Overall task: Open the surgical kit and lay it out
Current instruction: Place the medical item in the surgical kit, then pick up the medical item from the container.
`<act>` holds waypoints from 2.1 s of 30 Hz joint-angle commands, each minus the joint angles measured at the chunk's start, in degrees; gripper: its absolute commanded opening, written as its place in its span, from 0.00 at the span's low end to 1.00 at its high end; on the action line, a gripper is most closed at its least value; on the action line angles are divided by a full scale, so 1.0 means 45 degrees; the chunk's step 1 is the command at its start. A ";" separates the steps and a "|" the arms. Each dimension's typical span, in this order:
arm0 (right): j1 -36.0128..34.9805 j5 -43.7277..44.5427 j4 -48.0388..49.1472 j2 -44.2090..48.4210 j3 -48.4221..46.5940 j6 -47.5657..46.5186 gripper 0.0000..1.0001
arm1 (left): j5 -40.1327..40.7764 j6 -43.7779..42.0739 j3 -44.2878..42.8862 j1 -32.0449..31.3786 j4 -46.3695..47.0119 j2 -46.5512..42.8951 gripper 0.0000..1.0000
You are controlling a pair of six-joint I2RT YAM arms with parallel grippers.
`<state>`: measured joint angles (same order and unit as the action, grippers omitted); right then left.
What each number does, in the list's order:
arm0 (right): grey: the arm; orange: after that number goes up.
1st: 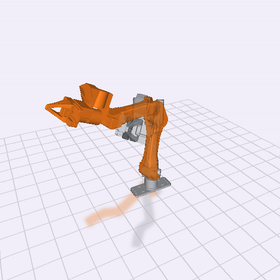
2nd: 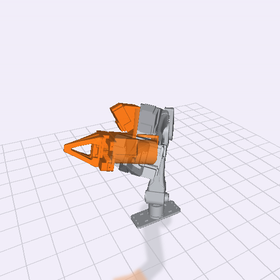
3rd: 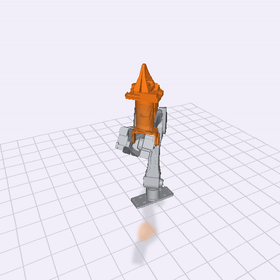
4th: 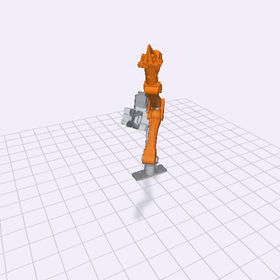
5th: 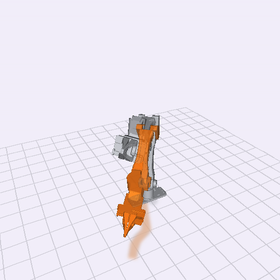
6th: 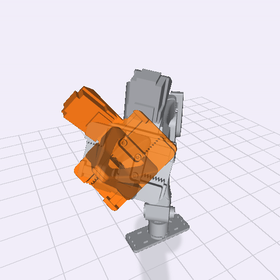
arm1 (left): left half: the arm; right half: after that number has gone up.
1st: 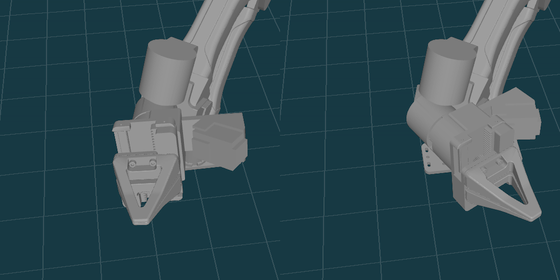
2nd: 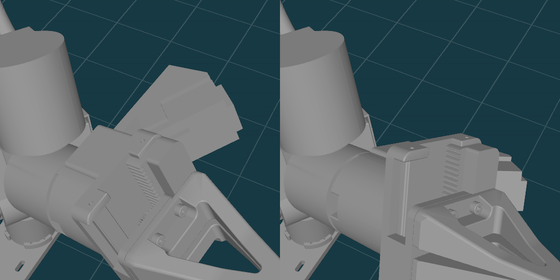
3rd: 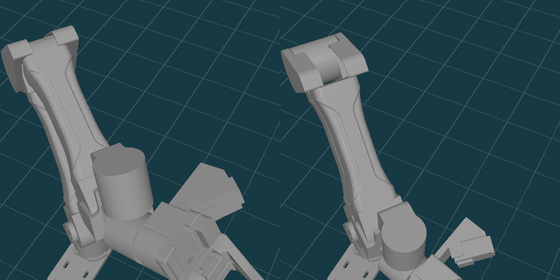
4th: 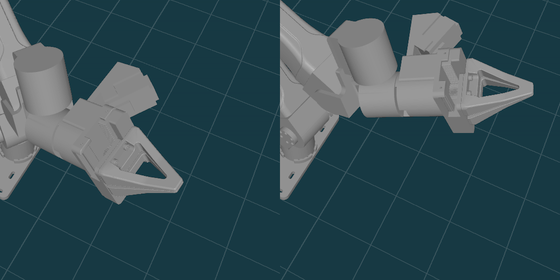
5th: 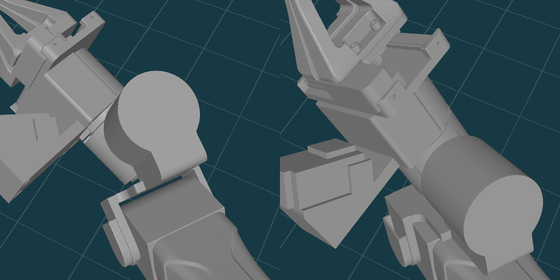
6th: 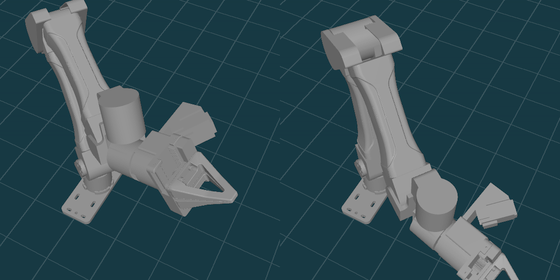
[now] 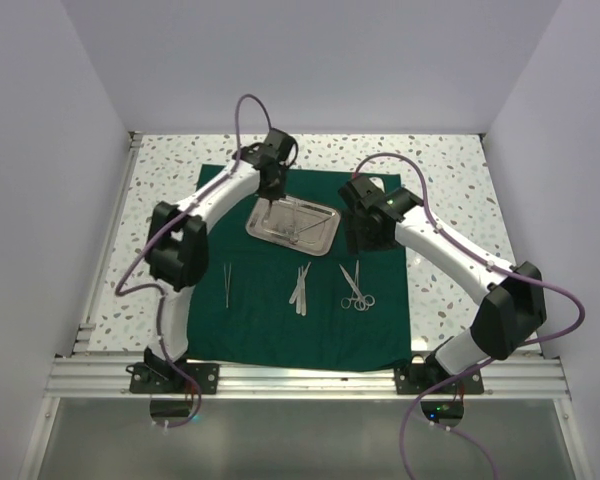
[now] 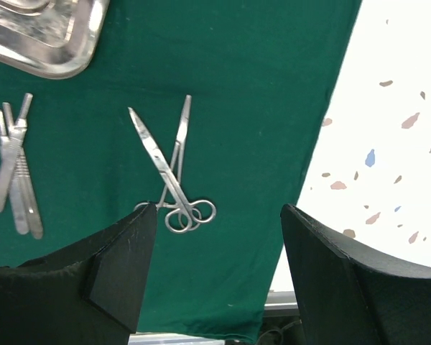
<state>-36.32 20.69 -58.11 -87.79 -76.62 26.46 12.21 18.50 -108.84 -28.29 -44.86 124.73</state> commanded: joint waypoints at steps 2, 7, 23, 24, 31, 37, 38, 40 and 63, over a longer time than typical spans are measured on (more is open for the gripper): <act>0.0023 -0.0669 0.0646 0.0016 -0.0532 -0.0235 0.73 | 0.0646 0.0593 0.2109 0.0057 -0.0656 -0.3864 0.00; 0.0043 -0.1198 0.0998 0.0269 -0.0123 -0.0118 0.73 | 0.0939 0.1492 0.7088 -0.0079 -0.0306 -0.7166 0.00; 0.0043 -0.1317 0.0980 0.1519 0.1089 -0.0548 0.73 | 0.0782 0.3467 1.1944 -0.0119 0.1104 -0.9573 0.52; 0.0043 -0.1297 0.0940 0.1520 0.1108 -0.0528 0.73 | 0.0783 0.3428 1.1669 -0.0099 0.1102 -0.9572 0.52; 0.0043 -0.1199 0.0862 0.2379 0.1928 -0.0157 0.73 | 0.0765 0.2550 0.8077 -0.0099 0.0749 -0.7799 0.52; 0.0043 -0.1004 0.0647 0.2867 0.2300 0.0155 0.73 | 0.0238 0.1691 0.4581 -0.0119 0.0731 -0.4265 0.47; 0.0043 -0.0965 0.0628 0.2907 0.2281 0.0252 0.73 | 0.0159 0.1651 0.3706 -0.0119 0.0692 -0.3467 0.47; 0.0023 -0.0945 0.0530 0.2966 0.2300 0.0350 0.73 | -0.0094 0.1534 0.2901 -0.0119 0.0692 -0.2740 0.46; 0.0023 0.0012 -0.0115 0.2321 0.1929 0.0312 0.73 | -0.1853 0.1377 -0.0873 -0.0412 0.0750 0.1755 0.41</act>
<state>-36.32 19.05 -57.91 -77.30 -66.30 27.40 5.50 25.74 -113.49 -29.65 -42.87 132.00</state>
